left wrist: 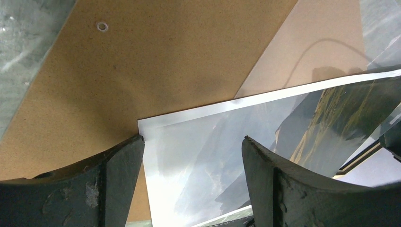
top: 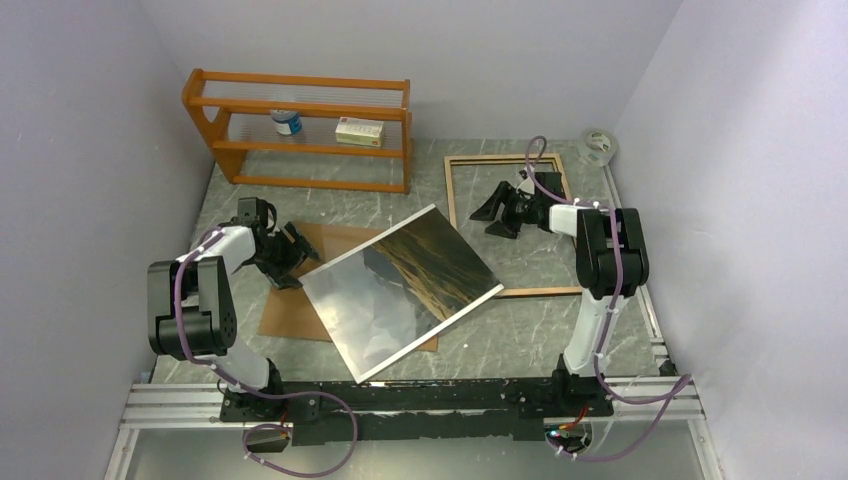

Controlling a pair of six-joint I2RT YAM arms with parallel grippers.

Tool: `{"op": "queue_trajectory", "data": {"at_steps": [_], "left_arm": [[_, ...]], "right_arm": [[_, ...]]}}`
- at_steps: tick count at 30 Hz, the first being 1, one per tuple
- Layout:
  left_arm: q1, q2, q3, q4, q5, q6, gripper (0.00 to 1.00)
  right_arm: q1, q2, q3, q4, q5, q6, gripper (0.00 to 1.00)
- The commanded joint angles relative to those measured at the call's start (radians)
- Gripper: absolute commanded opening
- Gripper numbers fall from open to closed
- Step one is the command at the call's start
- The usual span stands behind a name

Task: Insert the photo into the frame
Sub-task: Pick up the photo frame item at the center of the board.

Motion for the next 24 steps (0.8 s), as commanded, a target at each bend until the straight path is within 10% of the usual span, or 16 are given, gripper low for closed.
{"op": "queue_trajectory", "data": {"at_steps": [1, 14, 24], "left_arm": [[0.004, 0.017, 0.049, 0.017, 0.022, 0.033, 0.81], [0.022, 0.013, 0.224, -0.058, 0.033, 0.066, 0.83], [0.022, -0.071, 0.192, -0.068, 0.128, 0.033, 0.84]], "right_arm": [[0.026, 0.033, 0.064, 0.026, -0.177, -0.029, 0.72], [0.043, -0.096, -0.022, 0.152, -0.2, 0.062, 0.0], [0.155, -0.361, -0.198, 0.204, 0.097, 0.26, 0.0]]}}
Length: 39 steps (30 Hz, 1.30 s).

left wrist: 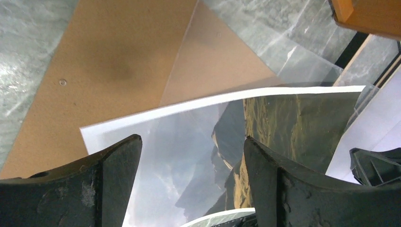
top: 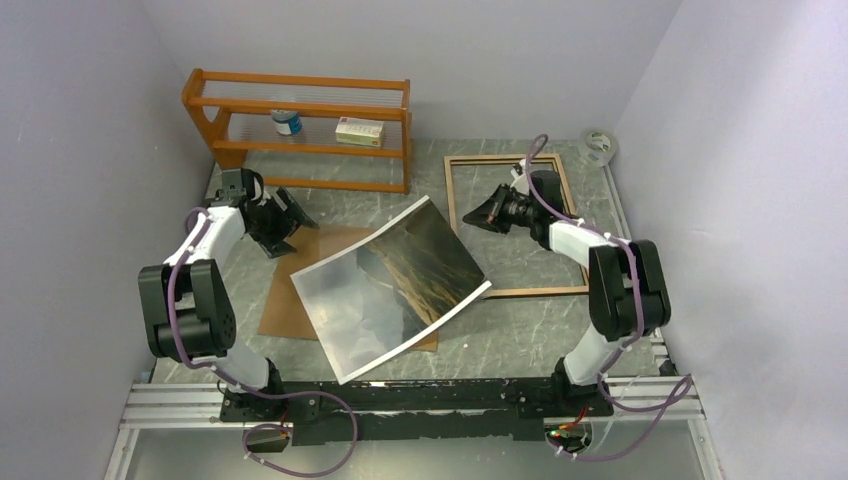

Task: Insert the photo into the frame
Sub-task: Pick up the photo frame item at the center of the board.

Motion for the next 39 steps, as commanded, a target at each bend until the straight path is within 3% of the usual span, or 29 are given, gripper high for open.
{"op": "queue_trajectory", "data": {"at_steps": [1, 5, 10, 13, 20, 30, 39], "left_arm": [[0.002, -0.091, -0.077, 0.007, 0.092, -0.019, 0.84], [0.003, -0.139, -0.192, 0.023, 0.111, -0.038, 0.78], [0.003, -0.155, -0.225, -0.073, -0.146, -0.071, 0.65], [0.004, -0.166, -0.23, -0.055, -0.241, -0.083, 0.64], [0.006, -0.14, -0.238, 0.001, -0.271, -0.074, 0.64], [0.005, -0.004, -0.221, 0.052, -0.252, -0.057, 0.64], [0.005, 0.049, -0.131, 0.029, -0.215, -0.03, 0.64]], "right_arm": [[0.1, -0.134, -0.053, 0.075, 0.21, 0.136, 0.0], [0.186, -0.181, -0.056, 0.055, 0.317, 0.159, 0.0], [0.192, -0.224, 0.035, -0.097, 0.35, 0.031, 0.0], [0.192, -0.267, 0.065, -0.152, 0.336, -0.044, 0.0], [0.192, -0.35, 0.13, -0.29, 0.343, -0.163, 0.0], [0.117, -0.506, 0.393, -0.629, 0.427, -0.438, 0.0], [0.076, -0.625, 0.595, -0.706, 0.518, -0.476, 0.0]]}}
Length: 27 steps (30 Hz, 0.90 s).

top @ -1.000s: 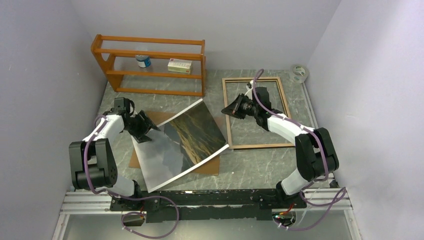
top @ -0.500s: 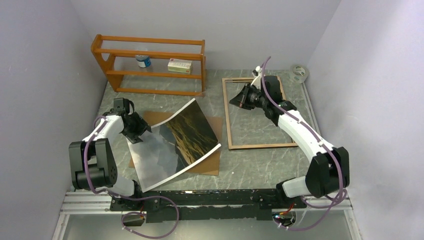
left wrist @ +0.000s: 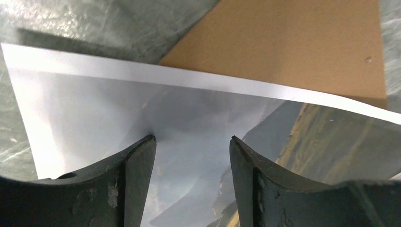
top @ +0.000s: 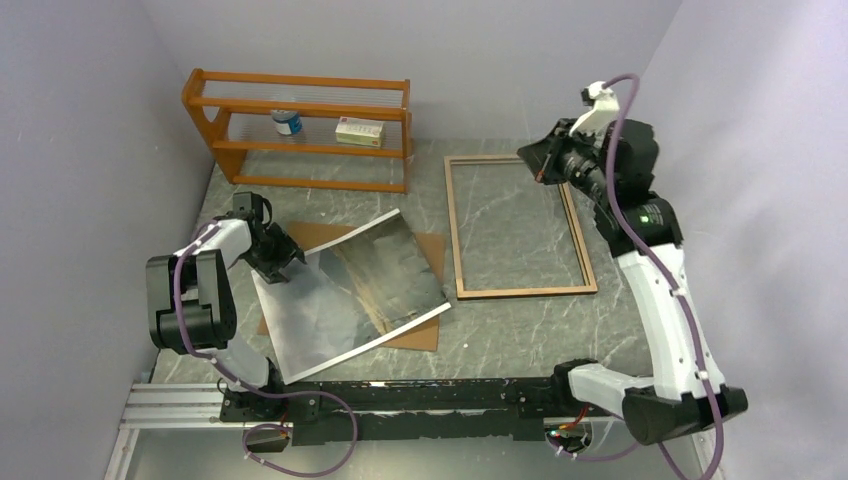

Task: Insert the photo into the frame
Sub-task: Pick up the photo frame item at the center of the board.

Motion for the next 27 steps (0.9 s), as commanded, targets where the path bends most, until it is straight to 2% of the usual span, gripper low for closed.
{"op": "queue_trajectory", "data": {"at_steps": [1, 4, 9, 10, 19, 23, 27], "left_arm": [[0.0, 0.018, 0.063, 0.018, 0.037, 0.029, 0.65], [0.0, -0.007, 0.109, 0.01, 0.092, 0.025, 0.71], [0.0, -0.08, 0.205, -0.031, 0.16, -0.014, 0.92], [0.0, -0.101, 0.215, -0.034, 0.176, -0.027, 0.94], [-0.003, -0.297, 0.224, 0.075, 0.36, -0.199, 0.94], [-0.024, -0.362, 0.224, 0.165, 0.423, -0.28, 0.94], [-0.06, -0.422, 0.207, 0.29, 0.446, -0.396, 0.94]], "right_arm": [[-0.003, -0.065, 0.109, -0.014, 0.038, -0.04, 0.0], [-0.004, -0.087, 0.156, 0.002, -0.006, -0.015, 0.0], [-0.003, -0.089, 0.235, 0.018, -0.038, 0.048, 0.0], [-0.003, -0.086, 0.253, 0.024, -0.049, 0.063, 0.0], [-0.003, -0.079, 0.409, 0.135, -0.031, 0.215, 0.0], [-0.003, -0.1, 0.407, 0.238, 0.014, 0.297, 0.0], [-0.003, -0.111, 0.35, 0.425, 0.045, 0.437, 0.0]]}}
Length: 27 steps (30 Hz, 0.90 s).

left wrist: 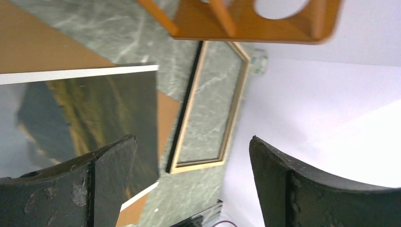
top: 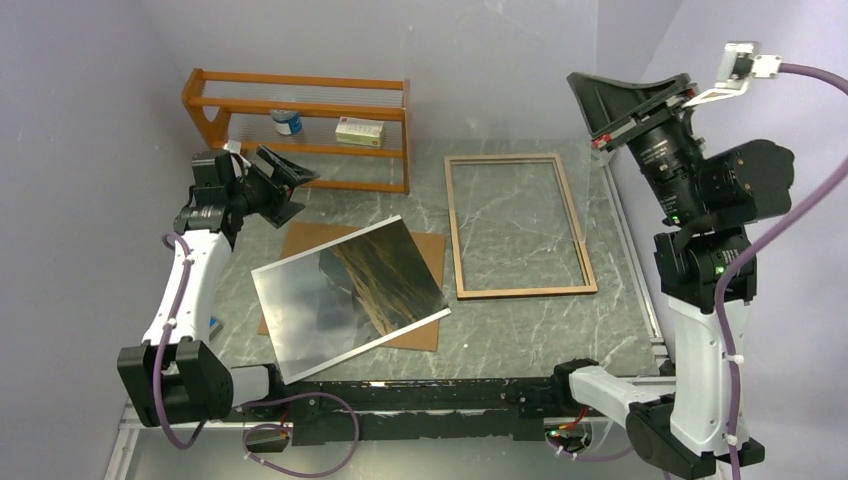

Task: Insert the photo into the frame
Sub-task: Pick up the photo frame item at the center of the board.

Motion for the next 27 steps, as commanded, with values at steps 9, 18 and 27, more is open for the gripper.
{"op": "queue_trajectory", "data": {"at_steps": [9, 18, 27], "left_arm": [[-0.224, -0.17, -0.079, 0.533, -0.082, -0.458, 0.94], [-0.552, -0.06, -0.107, 1.003, -0.329, -0.498, 0.94], [-0.783, 0.108, -0.065, 1.241, -0.499, -0.539, 0.94]], "right_arm": [[-0.003, 0.071, -0.027, 0.374, 0.27, 0.427, 0.0], [-0.002, 0.073, -0.07, 0.27, 0.441, 0.67, 0.0], [-0.003, 0.067, -0.073, 0.19, 0.465, 0.754, 0.0]]}}
